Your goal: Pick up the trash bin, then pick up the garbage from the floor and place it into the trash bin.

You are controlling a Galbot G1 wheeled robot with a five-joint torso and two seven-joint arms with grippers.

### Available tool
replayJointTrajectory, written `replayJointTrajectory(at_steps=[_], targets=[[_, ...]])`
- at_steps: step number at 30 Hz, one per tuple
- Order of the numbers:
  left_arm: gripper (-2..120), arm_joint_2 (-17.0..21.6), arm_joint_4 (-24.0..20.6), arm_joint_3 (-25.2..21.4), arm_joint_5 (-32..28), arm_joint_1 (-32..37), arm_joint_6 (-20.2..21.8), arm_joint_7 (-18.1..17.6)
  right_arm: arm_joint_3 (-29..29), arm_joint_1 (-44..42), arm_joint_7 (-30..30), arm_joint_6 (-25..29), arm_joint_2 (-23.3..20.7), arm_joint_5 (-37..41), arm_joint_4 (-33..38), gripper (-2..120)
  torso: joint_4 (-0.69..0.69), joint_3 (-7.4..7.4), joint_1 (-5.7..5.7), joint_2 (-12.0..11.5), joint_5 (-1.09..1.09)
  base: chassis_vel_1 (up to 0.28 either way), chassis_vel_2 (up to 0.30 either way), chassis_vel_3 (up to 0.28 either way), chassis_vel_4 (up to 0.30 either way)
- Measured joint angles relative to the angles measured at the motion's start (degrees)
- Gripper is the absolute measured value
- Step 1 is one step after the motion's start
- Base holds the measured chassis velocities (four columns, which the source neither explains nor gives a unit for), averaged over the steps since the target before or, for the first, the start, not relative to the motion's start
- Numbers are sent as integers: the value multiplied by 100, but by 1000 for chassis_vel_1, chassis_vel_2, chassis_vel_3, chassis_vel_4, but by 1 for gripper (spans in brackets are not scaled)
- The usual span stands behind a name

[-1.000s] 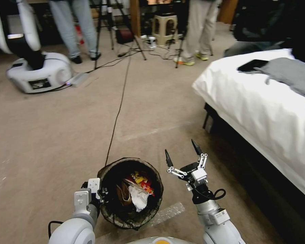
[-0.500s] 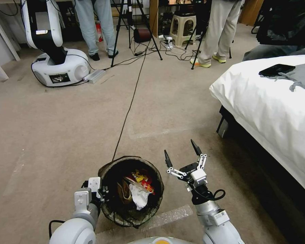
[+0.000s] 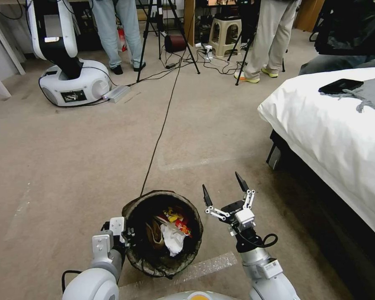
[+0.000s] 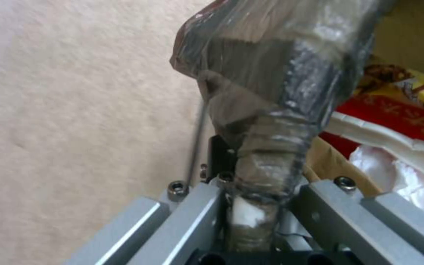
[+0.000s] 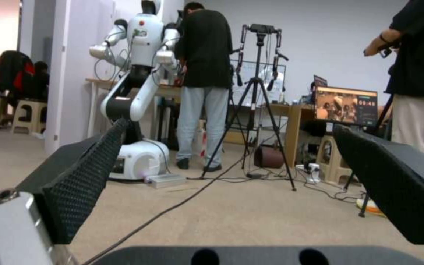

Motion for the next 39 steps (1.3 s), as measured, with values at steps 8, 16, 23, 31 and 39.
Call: replayJointTrajectory(at_steps=[8,16,23,31,39], targets=[[0,171,103,-52,-1460,-489,495,-223,108,-39,-99,104,79,-25,48,100,-1,0,0,0,0,0,0,0,0],[0,296,253,-102,-1861,-845,497,-211,172,14,-213,148,104,1,90,100,0,0,0,0,1,0,0,0,0],[0,447,744,28,-1894,-1109,500,-216,553,-40,-329,261,261,65,241,100,0,0,0,0,0,0,0,0,0],[0,455,1081,38,-2004,-1340,503,-278,910,-78,-453,326,336,162,439,100,-1,0,0,0,1,0,0,0,0],[0,410,1468,92,-2103,-1516,504,-307,975,-133,-536,412,418,175,431,100,1,0,0,0,2,0,0,0,0]])
